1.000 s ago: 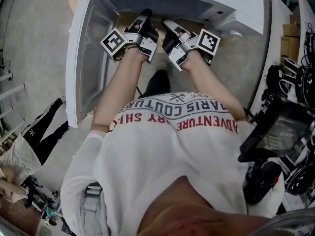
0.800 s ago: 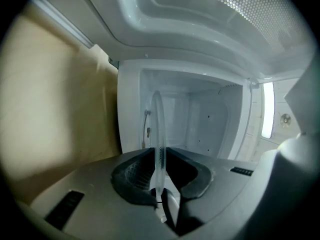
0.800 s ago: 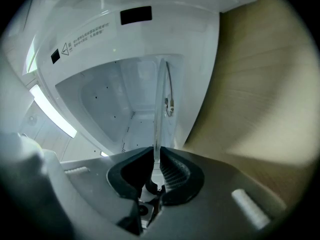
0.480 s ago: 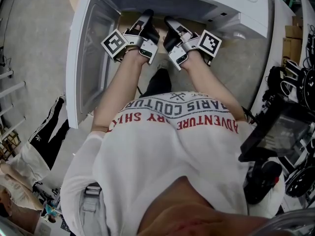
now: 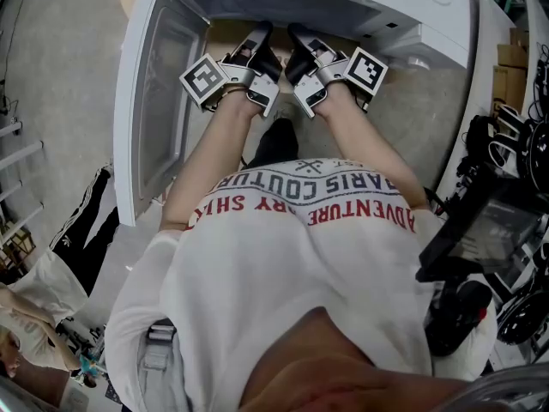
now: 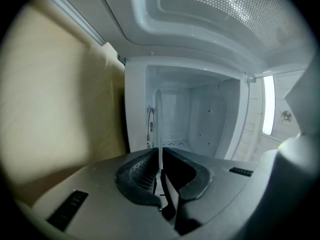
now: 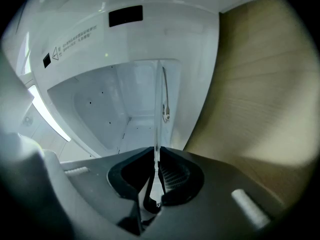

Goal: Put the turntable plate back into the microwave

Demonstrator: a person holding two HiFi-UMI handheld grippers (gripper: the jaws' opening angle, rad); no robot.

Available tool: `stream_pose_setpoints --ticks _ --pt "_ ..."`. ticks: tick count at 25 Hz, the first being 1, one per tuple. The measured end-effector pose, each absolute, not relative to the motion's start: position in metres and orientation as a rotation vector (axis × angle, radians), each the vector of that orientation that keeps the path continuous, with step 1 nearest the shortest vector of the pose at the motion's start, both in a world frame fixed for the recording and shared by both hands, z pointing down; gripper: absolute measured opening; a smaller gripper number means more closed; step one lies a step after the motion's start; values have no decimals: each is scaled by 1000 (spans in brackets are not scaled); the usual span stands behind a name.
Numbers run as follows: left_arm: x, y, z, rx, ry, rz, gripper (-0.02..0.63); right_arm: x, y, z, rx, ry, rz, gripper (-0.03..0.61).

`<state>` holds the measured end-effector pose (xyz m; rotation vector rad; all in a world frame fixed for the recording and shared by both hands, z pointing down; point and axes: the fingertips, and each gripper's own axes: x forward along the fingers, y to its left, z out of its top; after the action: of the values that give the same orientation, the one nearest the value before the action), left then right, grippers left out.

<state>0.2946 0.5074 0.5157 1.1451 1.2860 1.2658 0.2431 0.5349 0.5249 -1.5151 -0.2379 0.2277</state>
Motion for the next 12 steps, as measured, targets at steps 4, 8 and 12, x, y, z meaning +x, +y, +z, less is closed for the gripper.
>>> stream_pose_setpoints --ticks 4,8,12 --pt "297 511 517 1155 1282 1266 23 244 538 526 -1512 -259 221 31" --pt "300 519 515 1156 1286 1268 23 249 547 522 -1518 -287 222 31" --pt "301 522 516 1161 1279 1268 23 249 548 518 -1522 -281 232 30"
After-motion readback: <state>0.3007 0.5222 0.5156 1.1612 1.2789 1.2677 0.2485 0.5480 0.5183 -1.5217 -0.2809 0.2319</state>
